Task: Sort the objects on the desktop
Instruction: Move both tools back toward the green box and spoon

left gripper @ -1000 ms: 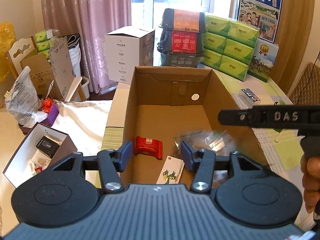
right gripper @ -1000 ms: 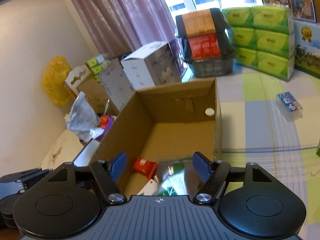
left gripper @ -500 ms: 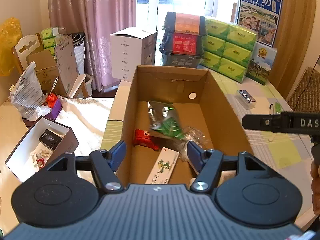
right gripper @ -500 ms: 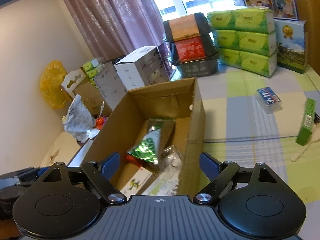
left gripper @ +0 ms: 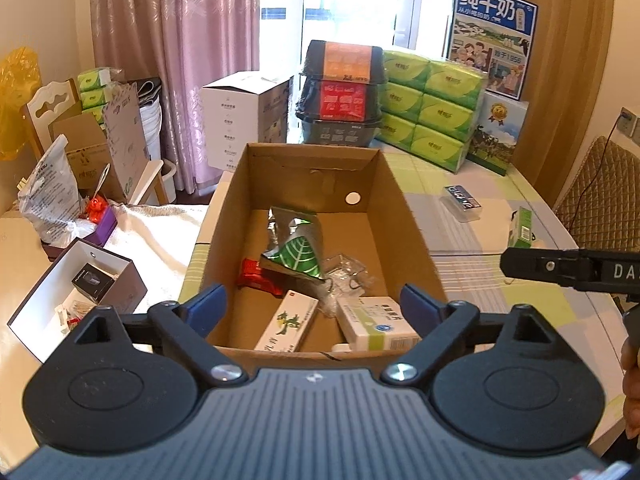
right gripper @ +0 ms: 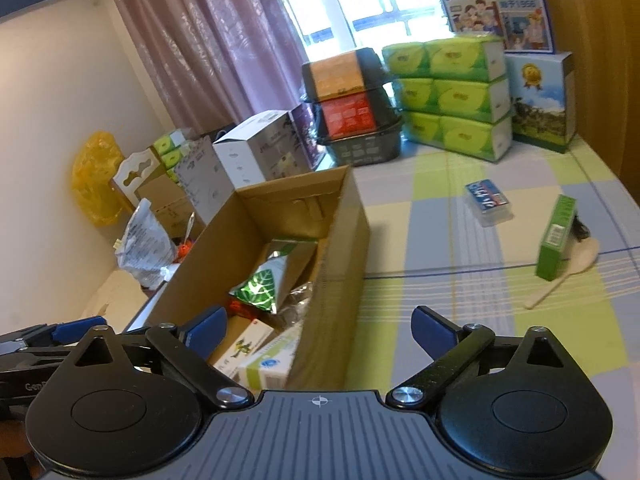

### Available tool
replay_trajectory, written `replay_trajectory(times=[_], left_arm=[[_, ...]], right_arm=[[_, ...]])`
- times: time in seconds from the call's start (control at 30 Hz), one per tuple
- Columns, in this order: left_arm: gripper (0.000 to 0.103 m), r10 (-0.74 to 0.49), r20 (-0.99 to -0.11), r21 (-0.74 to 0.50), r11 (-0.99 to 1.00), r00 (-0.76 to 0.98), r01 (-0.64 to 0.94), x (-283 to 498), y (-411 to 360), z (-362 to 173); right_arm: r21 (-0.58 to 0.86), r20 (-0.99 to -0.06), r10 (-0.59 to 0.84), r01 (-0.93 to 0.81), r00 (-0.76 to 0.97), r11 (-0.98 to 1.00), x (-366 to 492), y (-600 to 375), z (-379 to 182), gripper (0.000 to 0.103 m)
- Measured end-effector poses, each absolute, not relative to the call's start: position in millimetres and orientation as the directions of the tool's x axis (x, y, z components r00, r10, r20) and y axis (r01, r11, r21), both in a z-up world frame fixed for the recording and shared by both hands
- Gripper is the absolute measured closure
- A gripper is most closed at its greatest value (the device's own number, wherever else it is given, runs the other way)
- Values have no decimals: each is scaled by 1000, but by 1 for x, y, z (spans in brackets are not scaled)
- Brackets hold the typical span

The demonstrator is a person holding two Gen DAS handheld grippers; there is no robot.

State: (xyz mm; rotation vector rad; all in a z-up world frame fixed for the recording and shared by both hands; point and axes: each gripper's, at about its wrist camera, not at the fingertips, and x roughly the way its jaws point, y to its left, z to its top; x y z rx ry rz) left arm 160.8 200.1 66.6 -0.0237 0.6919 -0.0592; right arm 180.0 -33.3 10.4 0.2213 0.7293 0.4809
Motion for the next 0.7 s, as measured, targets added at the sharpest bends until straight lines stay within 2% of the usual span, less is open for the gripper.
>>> replay_trajectory(times=[0.13,0.43,0.7], left_arm=[[2,-68,-633,-40,998,771,54,157,189,68],[2,-84,-614,-34,996,785,81,148,161,74],[2,-139,-598,-38,989,789,146,148,126,81]], right_arm=[[345,-586,472,-324,658,881,172,-51,12,2],[334,-608,425,-270,670,903,153,-102,3,2],[344,-648,351,-152,676,927,140,-163,-19,2]])
